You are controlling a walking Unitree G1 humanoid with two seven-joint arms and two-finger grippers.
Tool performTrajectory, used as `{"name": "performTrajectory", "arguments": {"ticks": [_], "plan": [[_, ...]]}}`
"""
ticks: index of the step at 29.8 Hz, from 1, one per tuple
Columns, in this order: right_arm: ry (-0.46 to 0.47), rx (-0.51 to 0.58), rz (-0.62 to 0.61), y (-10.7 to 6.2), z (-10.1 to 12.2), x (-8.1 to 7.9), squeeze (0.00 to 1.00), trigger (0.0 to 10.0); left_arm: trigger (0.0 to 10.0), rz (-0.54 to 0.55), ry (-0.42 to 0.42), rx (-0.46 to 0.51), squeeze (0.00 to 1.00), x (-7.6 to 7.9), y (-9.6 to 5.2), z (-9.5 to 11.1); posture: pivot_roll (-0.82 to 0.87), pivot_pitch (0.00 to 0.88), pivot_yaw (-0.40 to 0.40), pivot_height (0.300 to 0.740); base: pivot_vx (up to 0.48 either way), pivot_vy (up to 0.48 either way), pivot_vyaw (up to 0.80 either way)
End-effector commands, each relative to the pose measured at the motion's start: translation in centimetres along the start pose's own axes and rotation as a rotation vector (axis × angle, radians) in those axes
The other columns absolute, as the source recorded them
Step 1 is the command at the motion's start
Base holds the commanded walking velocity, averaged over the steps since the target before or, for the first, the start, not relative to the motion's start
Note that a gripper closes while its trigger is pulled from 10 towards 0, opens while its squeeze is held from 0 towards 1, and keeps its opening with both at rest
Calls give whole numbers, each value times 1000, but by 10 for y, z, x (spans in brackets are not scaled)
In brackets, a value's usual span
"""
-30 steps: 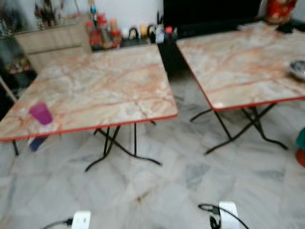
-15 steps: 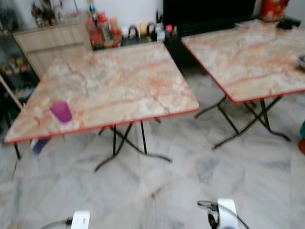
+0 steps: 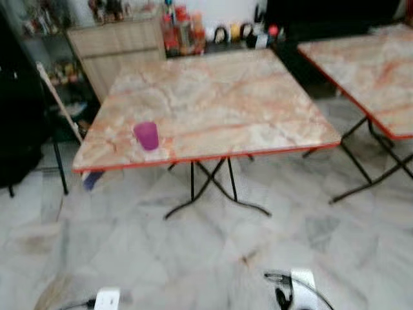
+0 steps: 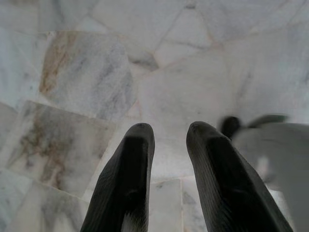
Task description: Setting the table
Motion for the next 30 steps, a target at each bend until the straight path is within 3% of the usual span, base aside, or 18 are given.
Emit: {"name": "performTrajectory", "arguments": {"ticks": [1,5,26,30], "plan": [[8,8,32,2,2,-12,0,10000,10000,22,-3,-19,0,-8,-1,-7,65,41,63,740,0,398,0],[6,8,36,2,3,-12,0,10000,10000,25,-7,-17,0,-8,-1,-6,68,44,57,740,0,393,0],[-16,8,54,3,5,-12,0,10000,10000,24,14,-23,0,-7,-1,-5,63,40,51,740,0,0,0],[72,-1,48,3,4,-11,0,10000,10000,22,13,-24,0,-7,0,-5,62,41,50,740,180,0,-186]]}}
Point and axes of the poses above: a point about 5 cm out from each wrist's last joint towards the gripper, its own y axis pointing out of the wrist towards the gripper, its own z axis along the axis of the wrist's last joint, x = y × z, the point moved 1 cm from there along y, pointing out of the wrist towards the gripper, and after that the axes turned 13 degrees about y, right-handed, at the moved point
